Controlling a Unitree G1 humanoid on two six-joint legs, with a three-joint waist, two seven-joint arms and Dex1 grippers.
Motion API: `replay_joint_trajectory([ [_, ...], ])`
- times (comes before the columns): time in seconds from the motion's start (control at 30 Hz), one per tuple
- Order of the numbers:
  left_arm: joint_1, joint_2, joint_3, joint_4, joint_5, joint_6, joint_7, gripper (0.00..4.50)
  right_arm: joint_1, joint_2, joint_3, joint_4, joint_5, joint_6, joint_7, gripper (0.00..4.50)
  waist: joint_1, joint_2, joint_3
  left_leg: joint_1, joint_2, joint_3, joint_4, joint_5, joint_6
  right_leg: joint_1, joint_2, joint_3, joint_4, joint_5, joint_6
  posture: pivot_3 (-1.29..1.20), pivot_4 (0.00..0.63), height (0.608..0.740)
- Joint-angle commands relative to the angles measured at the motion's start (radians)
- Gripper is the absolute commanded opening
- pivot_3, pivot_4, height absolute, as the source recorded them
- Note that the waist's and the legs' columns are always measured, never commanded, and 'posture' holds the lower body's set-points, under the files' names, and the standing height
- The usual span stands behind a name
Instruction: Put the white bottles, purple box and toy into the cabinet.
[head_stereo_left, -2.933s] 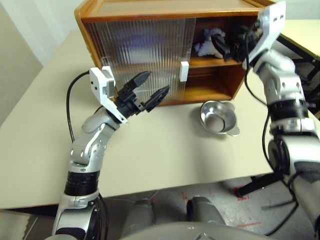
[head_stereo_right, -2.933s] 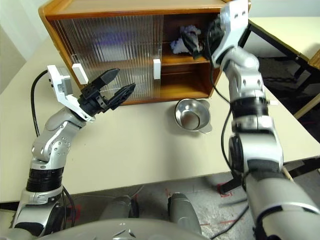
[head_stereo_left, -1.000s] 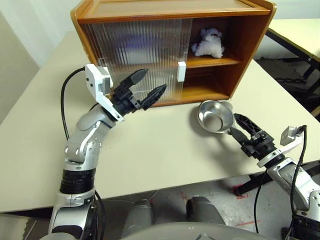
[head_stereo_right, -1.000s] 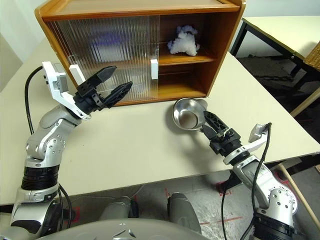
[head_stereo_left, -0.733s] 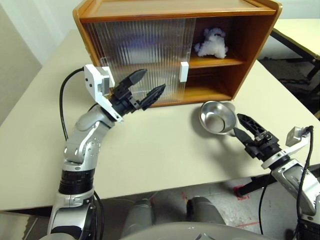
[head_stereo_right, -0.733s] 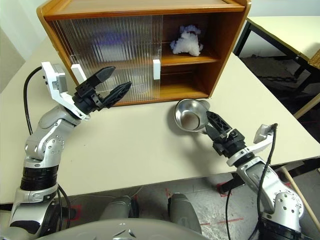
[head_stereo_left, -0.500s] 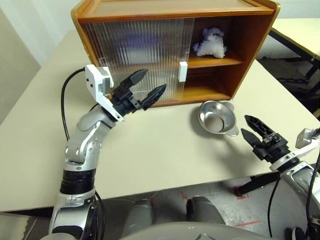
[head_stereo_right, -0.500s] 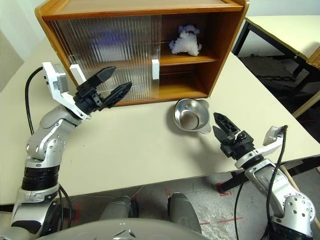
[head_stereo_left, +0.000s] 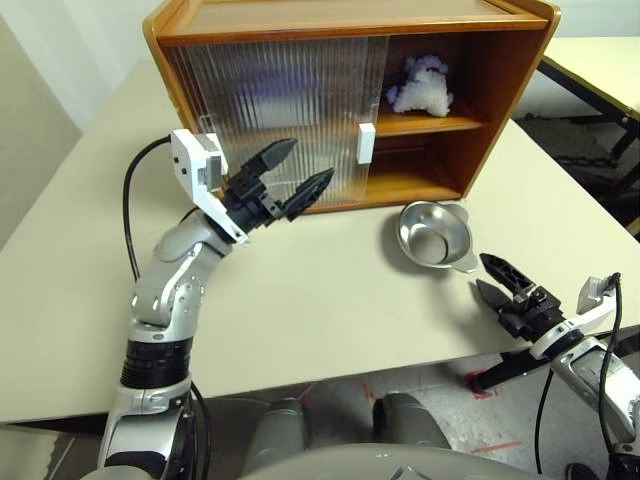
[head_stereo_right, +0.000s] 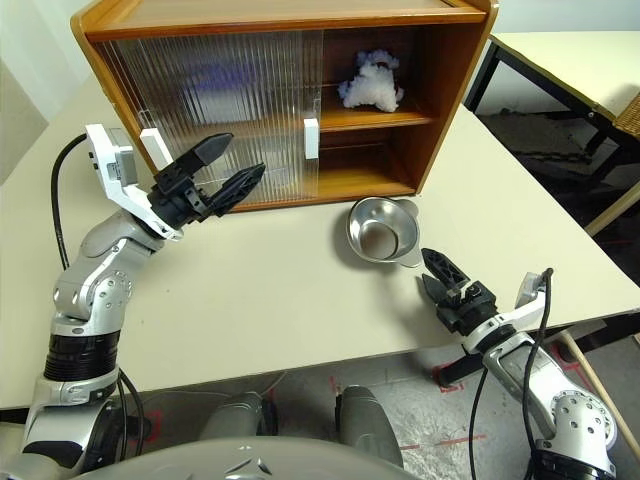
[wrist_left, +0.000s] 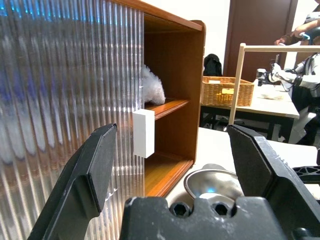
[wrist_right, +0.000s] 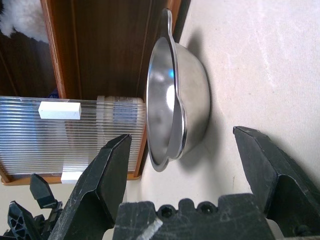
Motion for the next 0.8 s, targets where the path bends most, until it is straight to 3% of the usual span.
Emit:
replay_joint_trajectory([
  [0.03, 0.001, 0.011, -0.002, -0.012, -0.002, 0.003, -0.008, 4.50, -0.010, 0.003, 0.017, 0.013, -0.022, 0.011, 0.006, 4.46, 0.000, 0.000, 0.000, 0.000, 0.000, 0.000, 0.000, 0.000, 0.000, 0.000, 0.000, 0.000, 0.000, 0.000, 0.000, 0.00, 0.005, 0.740],
  [0.8, 0.012, 0.007, -0.007, -0.012, 0.006, -0.008, -0.013, 4.50, -0.072, 0.032, 0.044, -0.009, -0.021, 0.023, -0.047, 4.46, 0.000, 0.000, 0.000, 0.000, 0.000, 0.000, 0.000, 0.000, 0.001, 0.000, 0.000, 0.000, 0.000, 0.002, 0.002, 0.01, 0.004, 0.740],
])
